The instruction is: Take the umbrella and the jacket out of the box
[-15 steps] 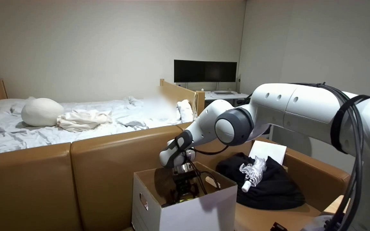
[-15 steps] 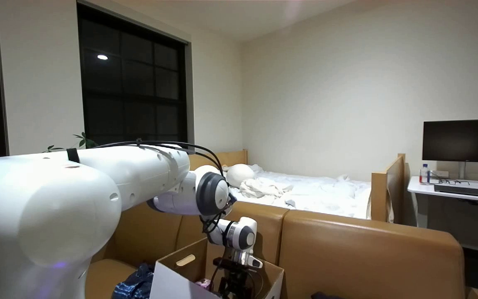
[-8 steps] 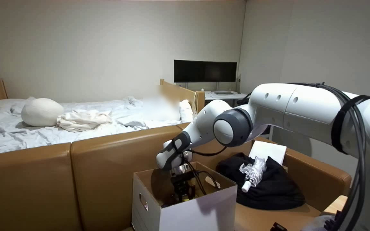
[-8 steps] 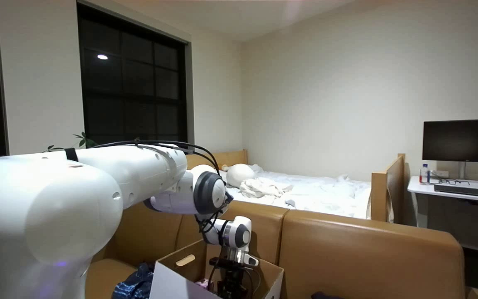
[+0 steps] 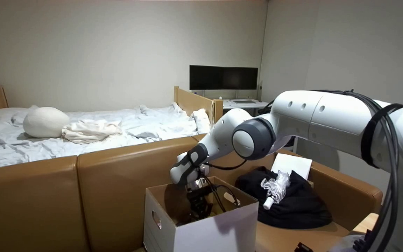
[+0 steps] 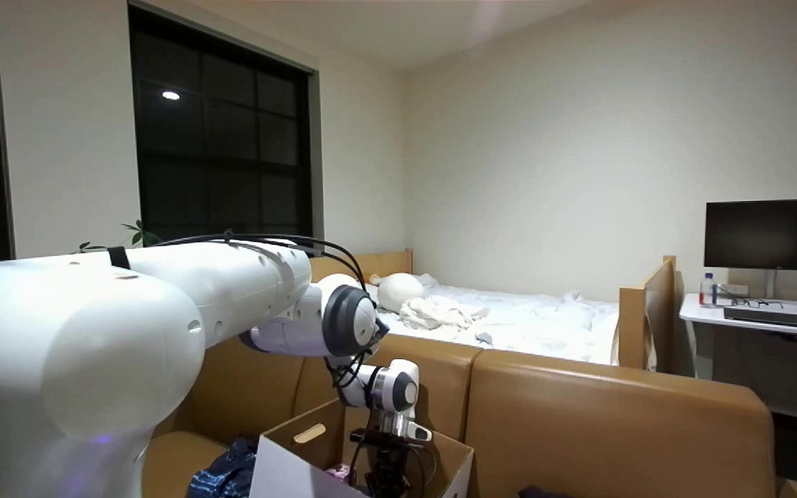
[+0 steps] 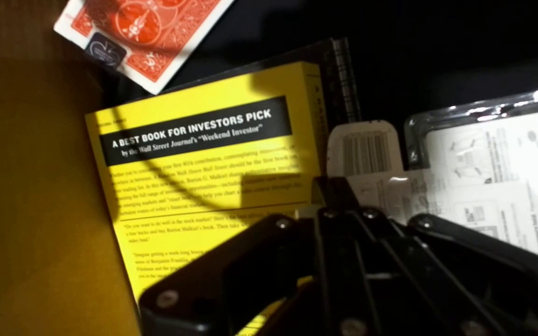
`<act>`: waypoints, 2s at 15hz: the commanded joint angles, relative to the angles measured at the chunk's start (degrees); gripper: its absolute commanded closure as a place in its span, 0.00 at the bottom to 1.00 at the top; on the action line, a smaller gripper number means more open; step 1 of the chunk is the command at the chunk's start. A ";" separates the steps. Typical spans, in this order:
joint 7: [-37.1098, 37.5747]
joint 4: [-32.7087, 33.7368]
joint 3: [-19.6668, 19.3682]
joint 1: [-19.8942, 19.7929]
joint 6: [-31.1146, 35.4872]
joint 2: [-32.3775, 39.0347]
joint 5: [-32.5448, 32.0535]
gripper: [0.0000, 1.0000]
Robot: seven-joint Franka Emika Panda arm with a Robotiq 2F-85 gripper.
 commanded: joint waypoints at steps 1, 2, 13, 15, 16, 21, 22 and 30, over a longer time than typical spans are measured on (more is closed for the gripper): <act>-1.15 0.11 0.63 -0.43 -0.28 0.00 -0.59 0.98; -1.30 0.10 0.69 -0.44 -0.31 0.00 -0.59 0.99; -0.89 -12.05 -0.35 5.36 7.20 -5.57 -4.49 0.97; -0.55 -17.55 -0.20 7.71 10.26 -8.35 -5.11 0.98; 0.28 -19.96 -0.38 9.05 12.00 -9.49 -5.19 0.97; 0.31 -31.32 -0.88 11.51 18.23 -16.46 -3.72 0.97; -0.09 -32.99 -0.91 11.29 18.63 -17.75 -3.48 0.97; 1.26 -45.94 -0.44 7.10 23.07 -27.96 -3.06 0.97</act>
